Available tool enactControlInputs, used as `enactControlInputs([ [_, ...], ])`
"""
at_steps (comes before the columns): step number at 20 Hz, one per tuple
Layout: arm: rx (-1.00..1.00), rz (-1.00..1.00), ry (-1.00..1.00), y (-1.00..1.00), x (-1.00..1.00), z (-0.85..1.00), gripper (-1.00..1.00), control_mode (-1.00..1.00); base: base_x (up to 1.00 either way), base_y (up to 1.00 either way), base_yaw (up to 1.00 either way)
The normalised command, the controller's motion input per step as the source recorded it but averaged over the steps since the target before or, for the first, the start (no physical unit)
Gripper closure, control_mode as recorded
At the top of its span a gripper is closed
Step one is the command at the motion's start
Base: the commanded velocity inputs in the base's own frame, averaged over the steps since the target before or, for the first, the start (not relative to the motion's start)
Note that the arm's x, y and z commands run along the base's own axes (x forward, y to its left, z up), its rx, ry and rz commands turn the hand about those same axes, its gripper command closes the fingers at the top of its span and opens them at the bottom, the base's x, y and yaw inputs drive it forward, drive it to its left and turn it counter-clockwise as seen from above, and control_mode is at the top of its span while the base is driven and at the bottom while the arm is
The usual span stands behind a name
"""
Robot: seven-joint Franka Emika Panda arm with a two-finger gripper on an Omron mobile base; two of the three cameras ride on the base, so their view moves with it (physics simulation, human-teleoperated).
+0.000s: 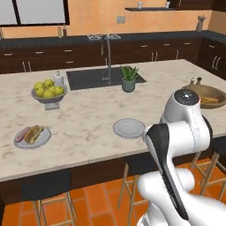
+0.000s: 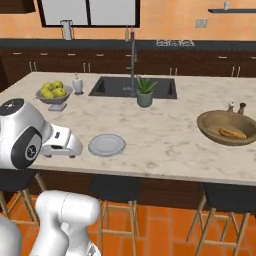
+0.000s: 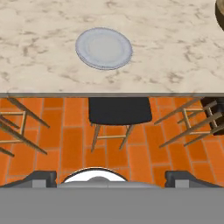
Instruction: Place one bun and one sausage from the bowl on each plate.
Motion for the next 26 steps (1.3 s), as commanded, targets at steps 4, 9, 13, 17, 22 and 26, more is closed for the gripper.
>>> enactControlInputs([
  [4,0.0,0.0,0.0,0.0,0.0,0.0,-1.0,1.0,0.1,-1.0,0.0],
  [9,0.0,0.0,0.0,0.0,0.0,0.0,-1.0,1.0,0.26,-1.0,0.0],
  [13,0.0,0.0,0.0,0.0,0.0,0.0,-1.0,1.0,0.39,-1.0,0.0],
  [17,0.0,0.0,0.0,0.0,0.0,0.0,-1.0,1.0,0.57,-1.0,0.0],
  [22,0.0,0.0,0.0,0.0,0.0,0.0,-1.0,1.0,0.34,-0.47,0.0],
  [26,0.0,0.0,0.0,0.0,0.0,0.0,-1.0,1.0,0.54,-0.07,0.0],
])
